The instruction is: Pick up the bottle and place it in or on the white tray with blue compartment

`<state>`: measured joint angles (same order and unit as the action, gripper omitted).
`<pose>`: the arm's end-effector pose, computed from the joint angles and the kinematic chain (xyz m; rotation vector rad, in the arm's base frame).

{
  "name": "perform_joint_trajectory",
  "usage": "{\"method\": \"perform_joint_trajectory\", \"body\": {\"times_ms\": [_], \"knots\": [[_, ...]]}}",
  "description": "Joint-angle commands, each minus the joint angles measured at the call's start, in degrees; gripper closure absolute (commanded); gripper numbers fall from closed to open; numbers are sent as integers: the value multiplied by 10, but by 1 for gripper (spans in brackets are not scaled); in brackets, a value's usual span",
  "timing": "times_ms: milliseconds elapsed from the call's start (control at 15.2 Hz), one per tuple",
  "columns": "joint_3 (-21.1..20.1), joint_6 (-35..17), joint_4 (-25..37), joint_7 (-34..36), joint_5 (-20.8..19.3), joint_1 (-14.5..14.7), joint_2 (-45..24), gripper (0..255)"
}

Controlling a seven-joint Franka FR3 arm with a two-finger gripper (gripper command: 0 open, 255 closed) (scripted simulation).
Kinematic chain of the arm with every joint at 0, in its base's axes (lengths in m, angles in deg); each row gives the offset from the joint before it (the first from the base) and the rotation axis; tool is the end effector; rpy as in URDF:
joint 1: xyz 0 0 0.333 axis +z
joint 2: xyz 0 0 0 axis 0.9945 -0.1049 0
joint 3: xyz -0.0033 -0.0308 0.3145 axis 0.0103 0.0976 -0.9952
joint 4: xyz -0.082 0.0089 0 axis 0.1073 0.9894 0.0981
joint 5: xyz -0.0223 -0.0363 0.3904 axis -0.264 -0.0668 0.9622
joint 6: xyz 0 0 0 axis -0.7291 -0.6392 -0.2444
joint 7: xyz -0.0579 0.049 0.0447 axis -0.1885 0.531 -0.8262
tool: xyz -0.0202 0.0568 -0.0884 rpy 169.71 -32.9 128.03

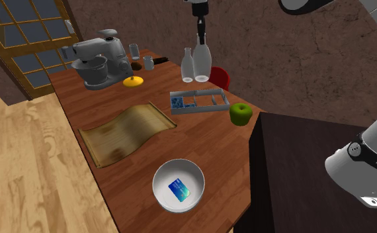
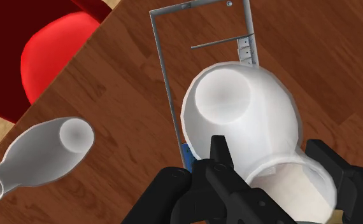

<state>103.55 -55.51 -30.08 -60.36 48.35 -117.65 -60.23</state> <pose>0.5890 -0.5043 0.3609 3.1174 0.1988 -0.1925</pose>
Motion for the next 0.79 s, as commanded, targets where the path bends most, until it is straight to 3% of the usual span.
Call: {"method": "perform_joint_trajectory", "body": {"times_ms": [0,726], "knots": [[0,-20,-24,0,0,3,4,255],[-2,-96,-89,1,2,9,-8,255]]}}
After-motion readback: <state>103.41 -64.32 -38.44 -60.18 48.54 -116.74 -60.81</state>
